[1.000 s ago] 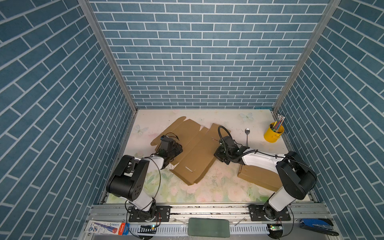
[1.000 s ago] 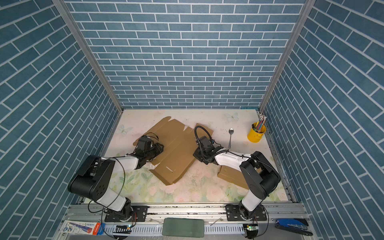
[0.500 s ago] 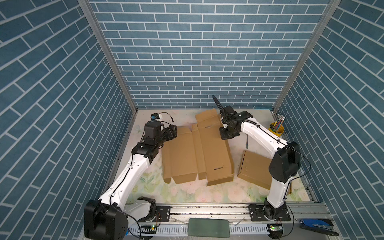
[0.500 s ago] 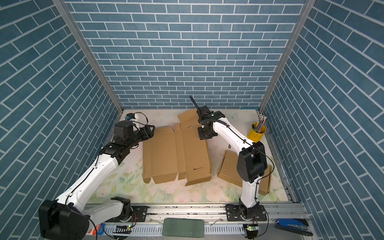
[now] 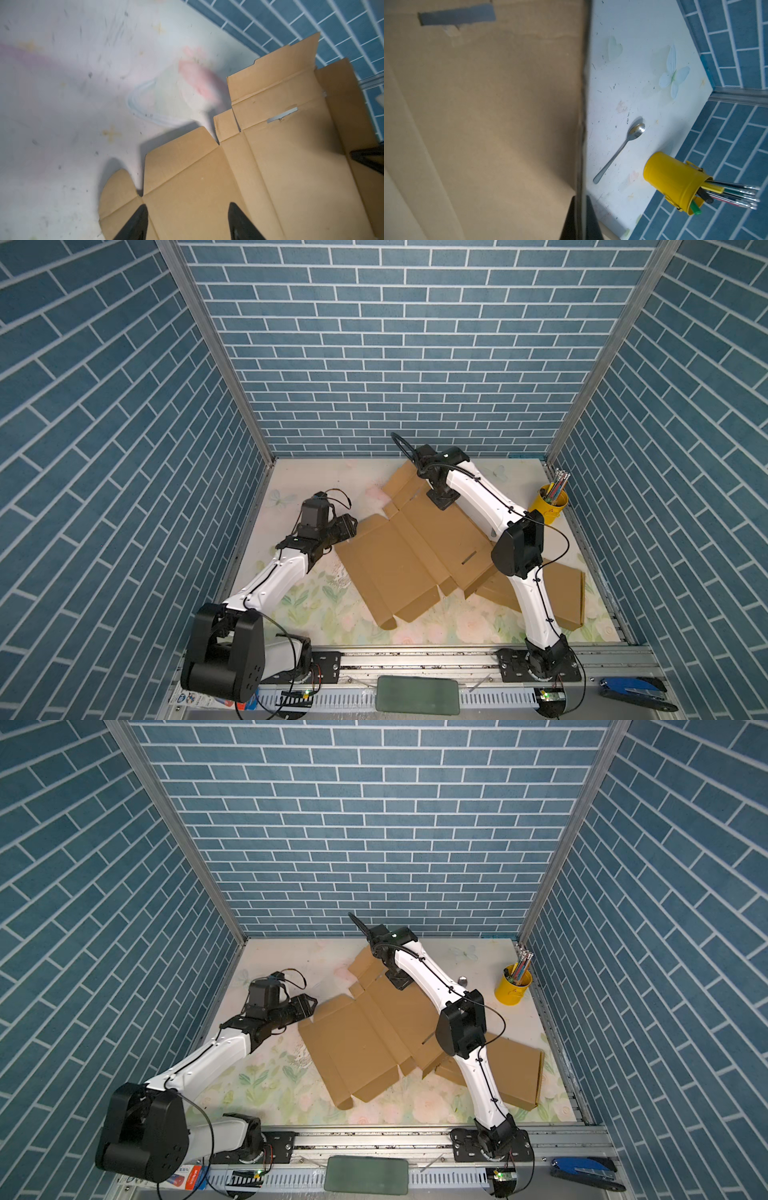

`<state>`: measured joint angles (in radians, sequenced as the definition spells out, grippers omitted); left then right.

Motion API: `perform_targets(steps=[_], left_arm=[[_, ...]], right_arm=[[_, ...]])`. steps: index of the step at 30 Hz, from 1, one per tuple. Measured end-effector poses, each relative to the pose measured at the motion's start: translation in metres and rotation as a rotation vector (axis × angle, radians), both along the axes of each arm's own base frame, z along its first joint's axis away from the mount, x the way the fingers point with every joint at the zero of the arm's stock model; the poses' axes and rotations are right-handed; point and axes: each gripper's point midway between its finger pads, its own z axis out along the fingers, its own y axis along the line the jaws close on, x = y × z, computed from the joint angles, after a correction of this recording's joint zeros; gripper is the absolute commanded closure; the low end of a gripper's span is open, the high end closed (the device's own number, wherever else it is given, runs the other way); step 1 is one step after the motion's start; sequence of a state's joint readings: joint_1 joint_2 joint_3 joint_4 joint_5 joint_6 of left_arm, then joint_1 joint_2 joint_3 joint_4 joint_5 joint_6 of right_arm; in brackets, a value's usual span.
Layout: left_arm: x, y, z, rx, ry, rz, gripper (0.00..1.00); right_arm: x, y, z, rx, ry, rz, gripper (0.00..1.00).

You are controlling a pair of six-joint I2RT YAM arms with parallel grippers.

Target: Fold the paper box

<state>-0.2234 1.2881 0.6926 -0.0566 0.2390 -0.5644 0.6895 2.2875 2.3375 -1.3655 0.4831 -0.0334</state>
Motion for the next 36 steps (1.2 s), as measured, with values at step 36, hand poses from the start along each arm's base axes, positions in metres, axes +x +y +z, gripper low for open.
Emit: perform_targets(steps=[36], left_arm=[[0.051,0.075,0.072,-0.088,-0.151,0.18,0.31]], right_arm=[[-0.01,0.092,0.023,-0.371,-0.615,0.757,1.0]])
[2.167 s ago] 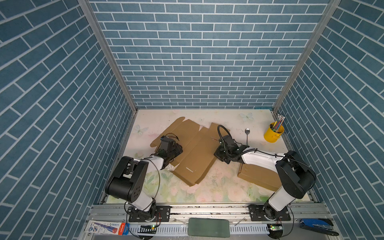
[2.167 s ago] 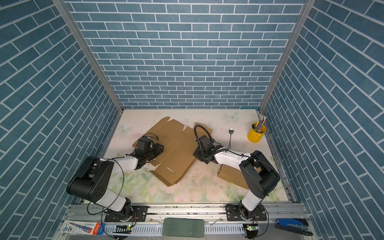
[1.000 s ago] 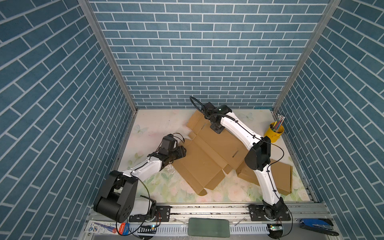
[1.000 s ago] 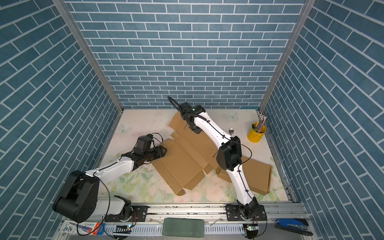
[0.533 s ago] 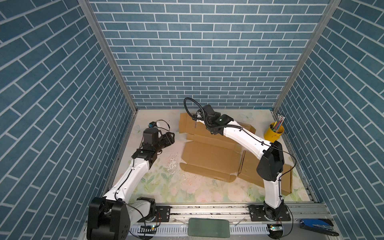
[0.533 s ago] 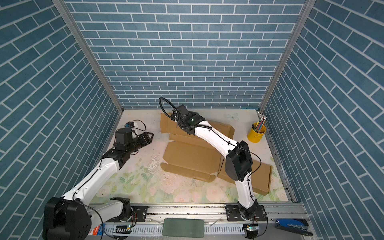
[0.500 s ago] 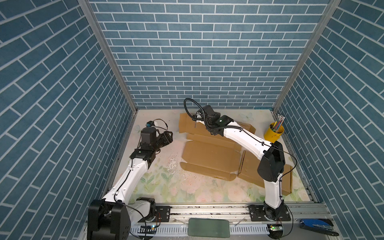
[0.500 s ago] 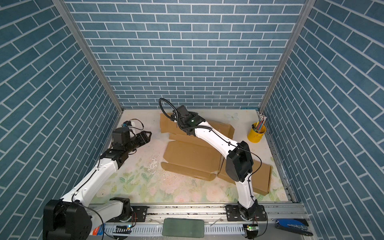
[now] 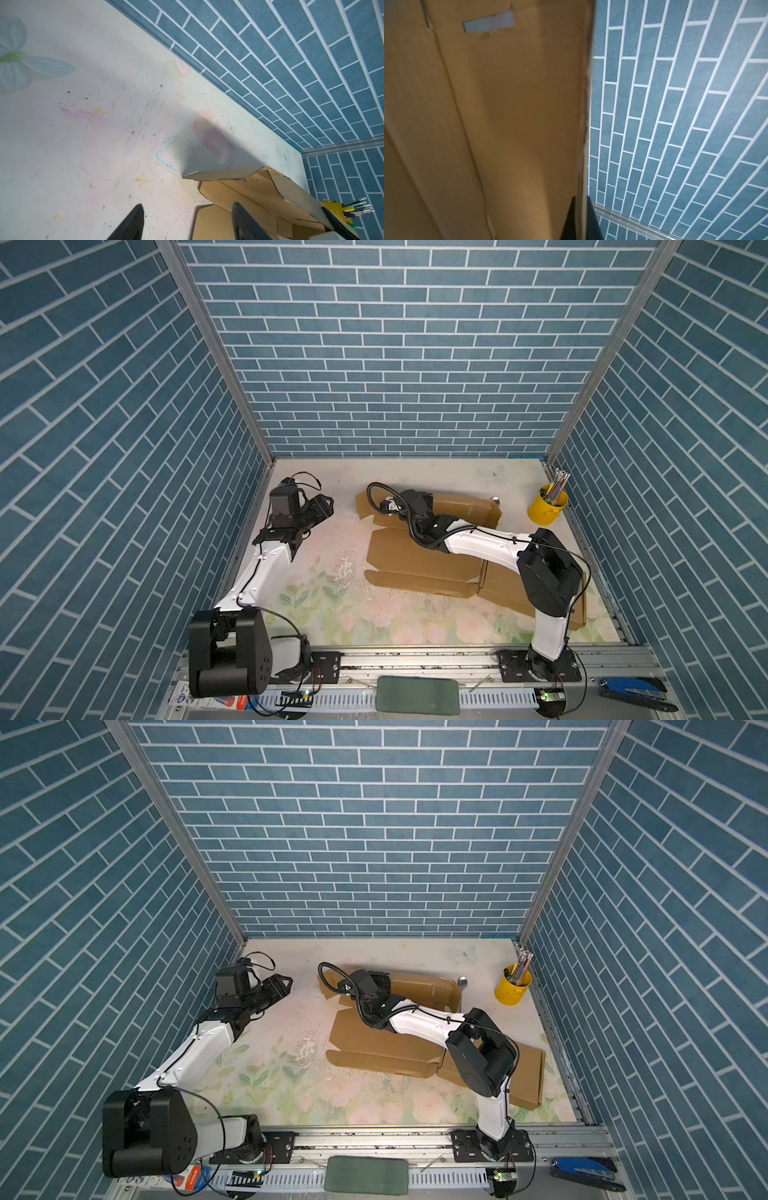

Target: Fold the paper box

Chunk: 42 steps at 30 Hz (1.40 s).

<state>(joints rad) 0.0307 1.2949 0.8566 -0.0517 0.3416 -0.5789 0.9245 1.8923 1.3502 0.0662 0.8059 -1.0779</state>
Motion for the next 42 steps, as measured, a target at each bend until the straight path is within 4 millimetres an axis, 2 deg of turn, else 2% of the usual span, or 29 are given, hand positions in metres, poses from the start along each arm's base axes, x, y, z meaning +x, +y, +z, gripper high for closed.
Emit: perform_targets(steps=[3,7,10,14,17,20,31,42], left_arm=[[0.014,-0.013,0.026,0.003,-0.045,-0.052,0.27],[0.027,-0.058,0.078,0.014,-0.139,-0.184,0.27],[0.038,-0.084,0.096,-0.01,-0.159,-0.265,0.27],[0.05,-0.112,0.083,-0.025,-0.097,-0.34,0.29],[0.049,-0.134,0.063,-0.033,-0.03,-0.397,0.3],[0.043,-0.146,0.045,-0.043,0.029,-0.431,0.3],[0.033,-0.162,0.034,-0.088,0.077,-0.468,0.37],[0.038,-0.177,-0.008,-0.124,0.16,-0.481,0.43]], right_arm=[[0.001,0.001,0.001,0.005,0.0,0.008,1.0],[0.004,0.0,0.001,0.012,0.01,0.023,1.0],[0.007,-0.001,0.002,0.018,0.015,0.035,1.0],[0.012,-0.003,0.0,0.029,0.026,0.043,1.0],[0.014,-0.005,0.0,0.033,0.031,0.045,1.0],[0.014,-0.005,-0.001,0.036,0.035,0.05,1.0],[0.015,-0.005,-0.001,0.039,0.038,0.053,1.0],[0.016,-0.002,-0.006,0.04,0.042,0.058,1.0]])
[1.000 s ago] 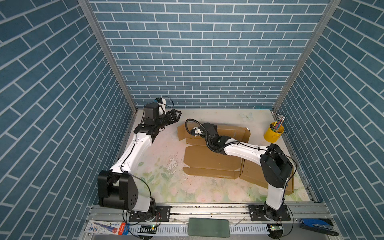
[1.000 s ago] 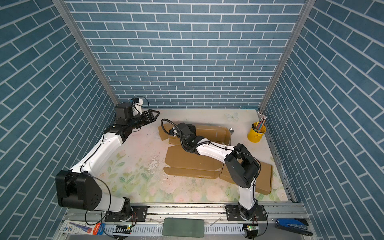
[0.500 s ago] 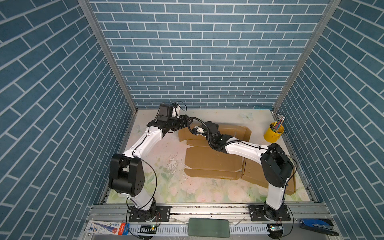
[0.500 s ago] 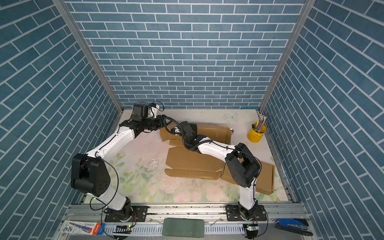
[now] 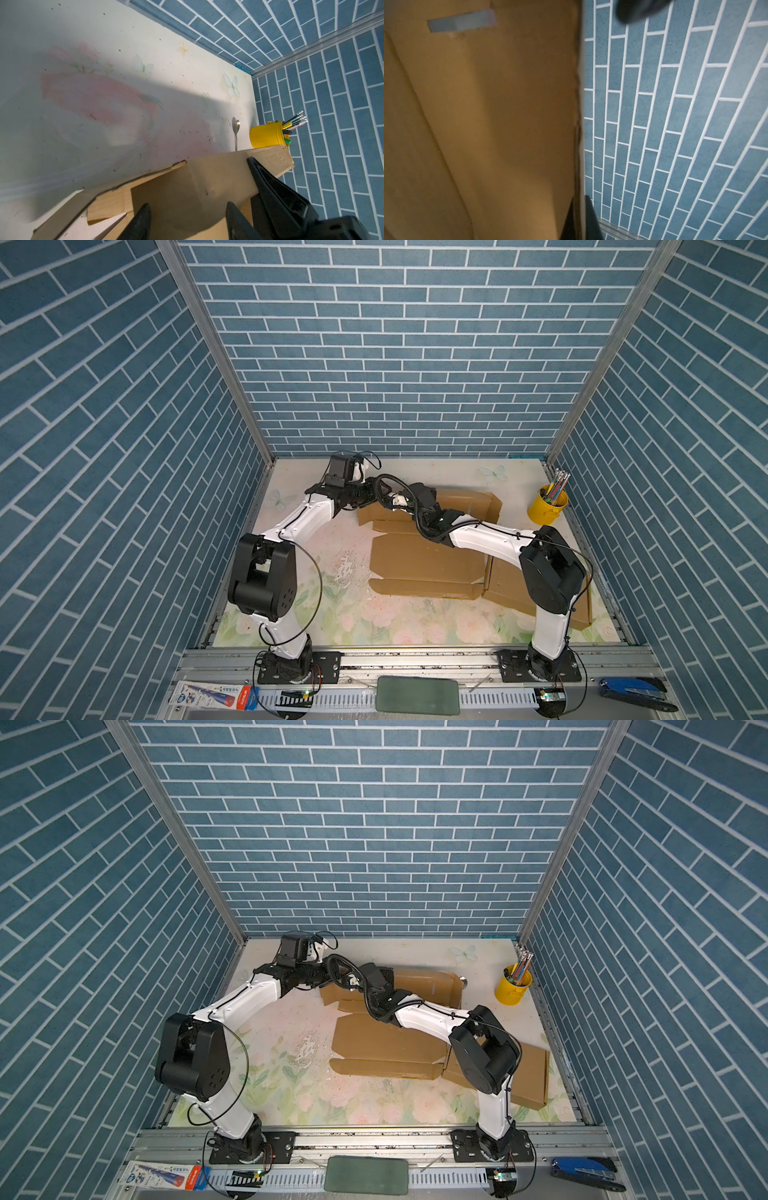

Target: Fold the paper box

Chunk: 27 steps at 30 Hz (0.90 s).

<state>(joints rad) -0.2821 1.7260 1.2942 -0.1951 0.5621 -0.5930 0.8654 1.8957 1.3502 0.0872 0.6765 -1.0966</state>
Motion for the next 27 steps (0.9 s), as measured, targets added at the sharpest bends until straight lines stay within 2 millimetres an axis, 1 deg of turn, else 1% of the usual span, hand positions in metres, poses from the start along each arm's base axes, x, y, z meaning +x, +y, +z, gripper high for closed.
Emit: perform_targets(steps=[2,6,9,10,12,16,17,18,20,22,24,27], left_arm=[[0.002,-0.001,-0.002,-0.022,0.004,0.009,0.43],[0.003,-0.002,0.0,-0.055,0.001,0.016,0.43],[0.001,0.007,0.006,-0.071,-0.006,0.014,0.43],[-0.001,0.015,0.009,-0.069,-0.01,0.021,0.43],[-0.001,0.038,0.02,-0.06,-0.032,0.052,0.43],[0.01,0.099,0.043,-0.031,-0.109,0.161,0.43],[0.013,0.114,0.046,-0.02,-0.126,0.19,0.43],[0.015,0.124,0.046,-0.007,-0.136,0.211,0.43],[0.021,0.139,0.039,0.036,-0.144,0.239,0.43],[0.026,0.142,0.025,0.068,-0.131,0.242,0.44],[0.032,0.143,0.001,0.096,-0.101,0.239,0.43],[0.034,0.142,-0.039,0.122,-0.037,0.23,0.4]], right_arm=[[0.001,0.001,-0.002,-0.001,-0.002,0.001,1.0],[0.003,0.002,-0.002,0.01,-0.009,-0.003,1.0],[0.005,0.002,-0.002,0.02,-0.017,-0.005,1.0],[0.006,0.002,-0.002,0.023,-0.019,-0.004,1.0],[0.006,0.001,-0.003,0.03,-0.023,-0.004,1.0],[0.006,0.002,-0.004,0.042,-0.033,0.001,1.0],[0.007,0.002,-0.003,0.046,-0.035,0.002,1.0],[0.007,0.002,-0.004,0.047,-0.036,0.002,1.0],[0.009,0.001,-0.003,0.051,-0.037,0.001,1.0],[0.01,0.0,-0.004,0.053,-0.036,0.002,1.0],[0.011,0.0,-0.004,0.055,-0.033,0.006,1.0],[0.011,0.0,-0.004,0.055,-0.03,0.012,1.0]])
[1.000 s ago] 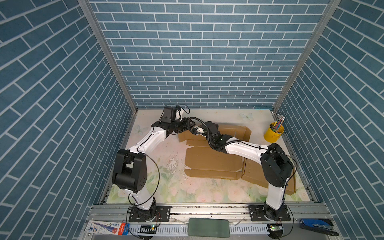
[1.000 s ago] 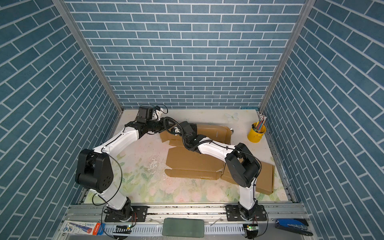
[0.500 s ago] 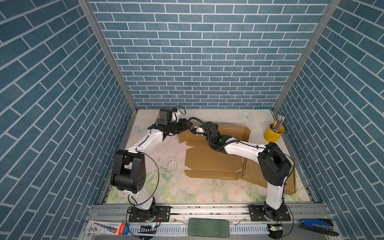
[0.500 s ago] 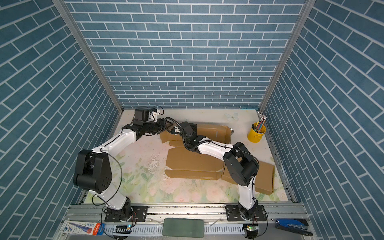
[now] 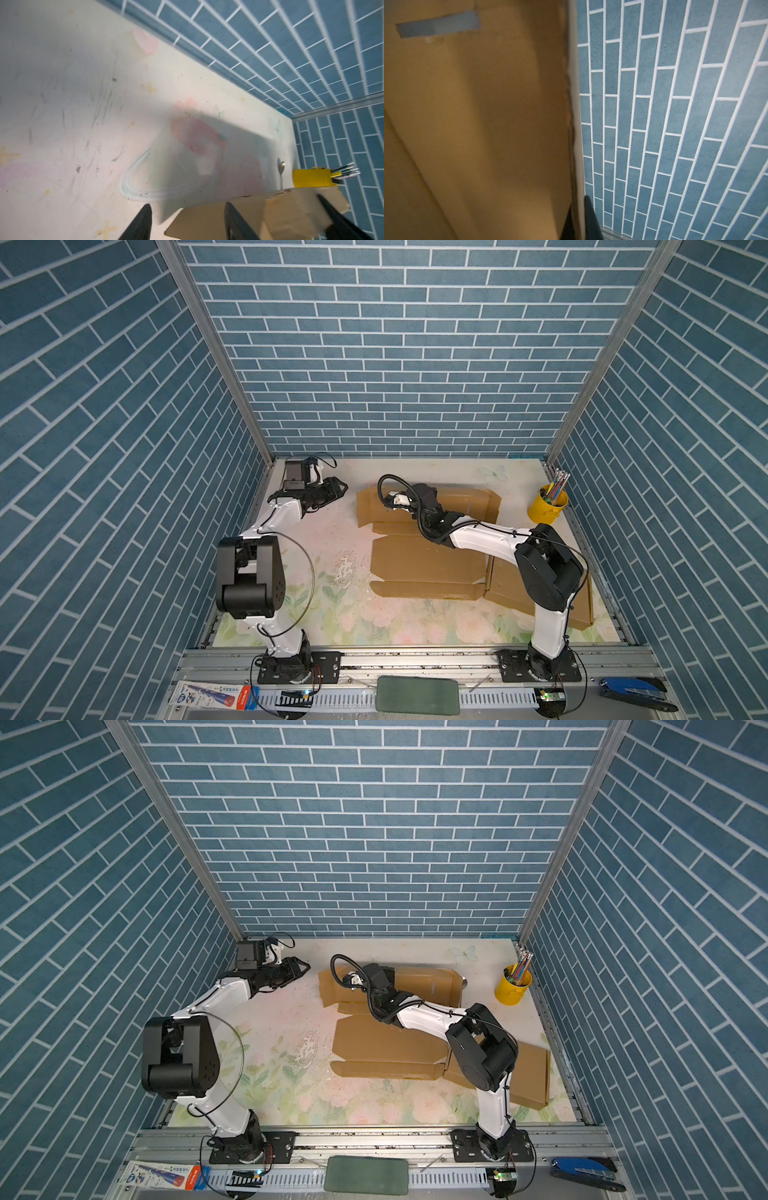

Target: Fold the paper box

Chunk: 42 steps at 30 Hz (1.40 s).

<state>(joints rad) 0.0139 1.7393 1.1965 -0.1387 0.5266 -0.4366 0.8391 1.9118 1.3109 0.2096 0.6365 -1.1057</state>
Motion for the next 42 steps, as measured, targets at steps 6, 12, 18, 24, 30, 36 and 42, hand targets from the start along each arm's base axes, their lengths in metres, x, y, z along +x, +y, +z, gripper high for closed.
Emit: perform_targets(steps=[6,12,18,24,30,36,42], left_arm=[[0.008,-0.015,-0.046,0.013,0.049,-0.048,0.38],[0.0,-0.052,-0.06,-0.007,0.059,-0.161,0.38],[-0.036,-0.072,-0.06,-0.004,0.039,-0.231,0.38],[-0.06,-0.093,-0.068,0.022,0.032,-0.28,0.36],[-0.062,-0.093,-0.065,0.013,0.003,-0.26,0.33],[-0.049,-0.086,-0.051,-0.003,-0.043,-0.237,0.32],[-0.019,-0.061,-0.015,-0.02,-0.133,-0.175,0.31]], right_arm=[[0.0,0.001,-0.001,0.006,0.001,0.007,1.0],[0.001,0.0,-0.002,0.012,-0.007,0.008,1.0],[-0.003,-0.006,-0.012,-0.001,-0.016,0.007,1.0],[-0.008,-0.019,-0.033,-0.042,0.004,-0.01,1.0],[-0.005,-0.015,-0.021,-0.027,-0.049,-0.002,1.0],[0.008,-0.005,0.002,-0.039,-0.14,0.017,1.0],[0.014,0.002,0.023,-0.055,-0.23,0.034,1.0]])
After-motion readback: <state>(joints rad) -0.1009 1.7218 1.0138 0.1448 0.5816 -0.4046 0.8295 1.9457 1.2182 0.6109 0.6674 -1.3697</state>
